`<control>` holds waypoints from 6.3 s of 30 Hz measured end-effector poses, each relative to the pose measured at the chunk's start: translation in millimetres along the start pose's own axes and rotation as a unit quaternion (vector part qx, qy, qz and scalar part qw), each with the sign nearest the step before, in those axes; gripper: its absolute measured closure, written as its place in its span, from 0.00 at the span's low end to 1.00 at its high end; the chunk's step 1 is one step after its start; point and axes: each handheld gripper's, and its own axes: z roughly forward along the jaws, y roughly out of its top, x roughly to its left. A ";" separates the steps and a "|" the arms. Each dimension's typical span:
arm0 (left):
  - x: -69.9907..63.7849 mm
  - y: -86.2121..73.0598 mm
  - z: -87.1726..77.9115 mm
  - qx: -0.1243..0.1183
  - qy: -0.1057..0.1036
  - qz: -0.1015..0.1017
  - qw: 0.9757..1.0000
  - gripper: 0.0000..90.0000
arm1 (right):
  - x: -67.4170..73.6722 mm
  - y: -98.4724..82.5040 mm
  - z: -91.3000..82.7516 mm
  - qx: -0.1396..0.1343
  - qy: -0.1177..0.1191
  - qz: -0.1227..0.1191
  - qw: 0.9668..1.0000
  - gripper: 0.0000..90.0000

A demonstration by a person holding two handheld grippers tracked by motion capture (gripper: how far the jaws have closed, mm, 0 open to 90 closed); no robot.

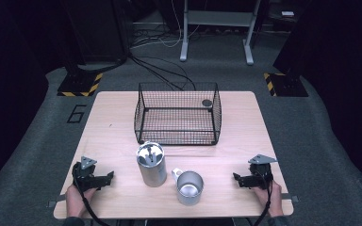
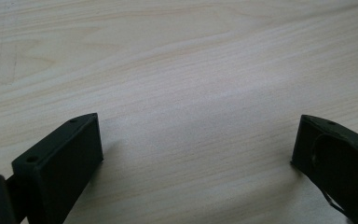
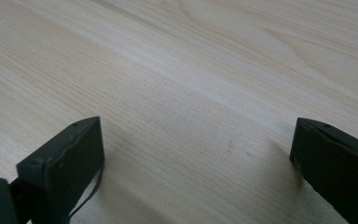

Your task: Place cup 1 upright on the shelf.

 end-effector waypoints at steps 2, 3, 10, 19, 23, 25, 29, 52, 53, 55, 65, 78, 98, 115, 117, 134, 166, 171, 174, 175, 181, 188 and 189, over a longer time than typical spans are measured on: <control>-1.3 -0.5 -0.1 -0.002 0.005 -0.005 1.000 0.02 | -0.6 -0.3 -0.3 -0.001 -0.001 -0.001 1.000 0.03; -1.8 -0.7 -0.4 -0.002 0.007 -0.007 1.000 0.02 | -0.4 -0.3 -0.7 0.002 -0.002 0.000 1.000 0.03; -3.7 -2.4 -2.3 -0.002 0.001 -0.005 1.000 0.01 | -0.8 -0.2 -0.4 0.001 -0.003 -0.001 1.000 0.02; -11.9 -0.9 -10.9 -0.004 -0.036 -0.001 0.999 0.05 | -0.3 0.5 0.5 0.000 -0.003 0.004 1.000 0.02; -20.7 1.4 -15.5 -0.010 -0.048 0.002 0.999 0.04 | -0.1 0.4 0.8 -0.003 -0.004 0.005 1.000 0.03; -25.7 3.3 -17.8 -0.011 -0.055 0.005 0.998 0.04 | 0.0 0.5 1.0 -0.003 -0.003 0.003 1.000 0.03; -39.4 8.4 -23.6 -0.020 -0.071 0.021 0.997 0.03 | -0.4 0.7 1.1 -0.003 -0.003 0.000 1.000 0.03; -92.7 25.5 -44.9 -0.041 -0.135 0.070 0.987 0.00 | 1.0 0.2 1.4 -0.005 -0.005 0.005 1.000 0.02; -94.9 26.3 -46.7 -0.045 -0.137 0.072 0.987 0.00 | 0.3 0.6 0.9 -0.001 -0.005 0.001 1.000 0.02; -98.4 27.9 -51.0 -0.053 -0.142 0.074 0.986 0.00 | 0.6 0.6 0.8 -0.001 -0.005 0.003 1.000 0.02; -110.8 41.5 -65.7 -0.078 -0.168 0.093 0.978 0.00 | 1.1 0.6 0.8 0.000 -0.005 0.006 1.000 0.02; -122.0 66.0 -70.0 -0.107 -0.201 0.103 0.968 0.00 | 1.1 0.5 0.8 0.000 -0.006 0.006 1.000 0.02; -128.9 82.5 -49.9 -0.129 -0.247 0.084 0.957 0.00 | 1.3 0.5 0.8 0.000 -0.006 0.007 1.000 0.02; -135.0 79.2 -39.2 -0.156 -0.245 0.069 0.954 0.00 | 1.4 0.4 0.8 0.000 -0.007 0.007 1.000 0.02; -136.6 79.0 -38.7 -0.157 -0.243 0.069 0.955 0.00 | 1.4 0.4 0.8 0.000 -0.007 0.007 1.000 0.02; -148.4 80.9 -30.2 -0.176 -0.225 0.071 0.956 0.00 | 1.3 0.4 0.8 0.000 -0.007 0.006 1.000 0.02; -135.6 97.4 -54.1 -0.196 -0.182 0.118 0.956 0.04 | 1.3 0.5 0.8 0.000 -0.006 0.006 1.000 0.02; -130.7 100.9 -56.8 -0.198 -0.181 0.109 0.957 0.04 | 1.0 0.5 1.2 0.002 -0.003 -0.001 1.000 0.00; -128.3 103.4 -57.8 -0.203 -0.177 0.110 0.957 0.04 | 2.2 0.5 1.3 -0.001 0.004 -0.007 1.000 0.00; -127.3 104.1 -58.7 -0.201 -0.179 0.110 0.957 0.04 | 2.1 0.5 1.3 0.000 0.005 -0.007 1.000 0.00; -122.3 111.3 -62.9 -0.204 -0.180 0.110 0.956 0.04 | 1.8 0.7 1.8 0.000 0.005 -0.005 1.000 0.00; -120.3 121.2 -65.6 -0.203 -0.184 0.116 0.955 0.04 | 1.7 0.7 1.8 0.001 0.004 -0.004 1.000 0.00; -119.6 122.6 -66.3 -0.201 -0.185 0.119 0.955 0.04 | 1.6 0.8 1.9 0.001 0.004 -0.005 1.000 0.00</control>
